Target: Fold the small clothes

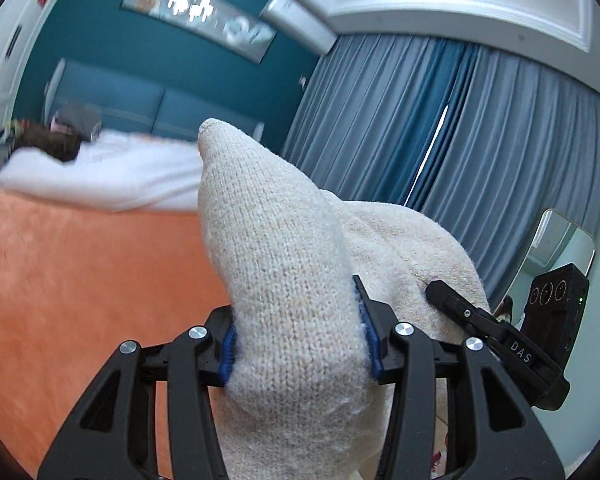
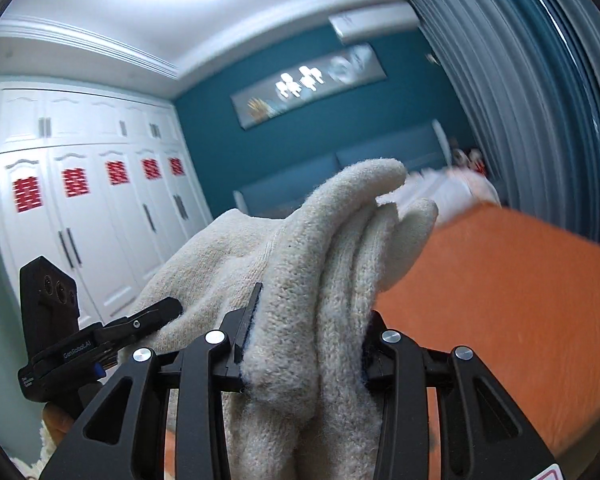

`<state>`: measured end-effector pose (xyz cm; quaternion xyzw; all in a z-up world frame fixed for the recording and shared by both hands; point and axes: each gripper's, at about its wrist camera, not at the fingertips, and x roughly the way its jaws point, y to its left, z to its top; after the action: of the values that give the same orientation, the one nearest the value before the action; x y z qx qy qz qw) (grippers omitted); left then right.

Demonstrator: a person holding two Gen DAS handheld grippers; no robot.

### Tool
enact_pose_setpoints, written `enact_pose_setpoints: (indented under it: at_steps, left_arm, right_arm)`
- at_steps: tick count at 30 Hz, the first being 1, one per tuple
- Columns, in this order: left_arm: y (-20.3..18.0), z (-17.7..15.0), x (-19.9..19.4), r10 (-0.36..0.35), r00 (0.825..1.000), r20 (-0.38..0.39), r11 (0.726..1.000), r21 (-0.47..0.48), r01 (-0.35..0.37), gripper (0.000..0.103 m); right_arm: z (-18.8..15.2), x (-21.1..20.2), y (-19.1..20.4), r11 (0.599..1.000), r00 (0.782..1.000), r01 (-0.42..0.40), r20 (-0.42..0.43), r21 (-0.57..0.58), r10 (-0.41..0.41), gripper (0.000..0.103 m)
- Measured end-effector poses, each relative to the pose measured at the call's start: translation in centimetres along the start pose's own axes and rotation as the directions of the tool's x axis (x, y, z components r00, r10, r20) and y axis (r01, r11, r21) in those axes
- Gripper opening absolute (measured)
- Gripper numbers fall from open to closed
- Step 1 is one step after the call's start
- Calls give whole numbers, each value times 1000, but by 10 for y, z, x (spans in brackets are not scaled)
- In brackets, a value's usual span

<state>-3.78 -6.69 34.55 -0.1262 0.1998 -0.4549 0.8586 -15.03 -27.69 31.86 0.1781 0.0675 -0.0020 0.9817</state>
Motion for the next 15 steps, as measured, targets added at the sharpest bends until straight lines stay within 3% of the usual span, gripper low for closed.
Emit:
enact_pose_setpoints:
  at_steps: [5,8,10,12,13,15]
  left_arm:
    - [18,40,-50,26,993,119,998,56,-33,47]
    - [51,45,-54,84,987,135,995,36,-90,50]
    - [82,36,-50,133,987,90,991,-19,-132,54]
    - [126,7,-43,190,982,-12,977,-97,-190,61]
    - [149,-15,-34,220,973,-68,965,-132,-227,67]
    - [200,-76,-17,298,931,-212,921,-191,-339,75]
  right_arm:
    - [31,15,45,993,992,-108,64,-53,111,37]
    - [28,44,59,989,989,-145,23,-36,146,38]
    - [7,69,60,989,989,-144,-43,-18,143,41]
    - [-33,115,50,990,975,-138,-171,35,142,49]
    - [-62,136,39,989,961,-125,-241,74,139,53]
    - [-133,167,17,994,919,-38,-387,106,76,55]
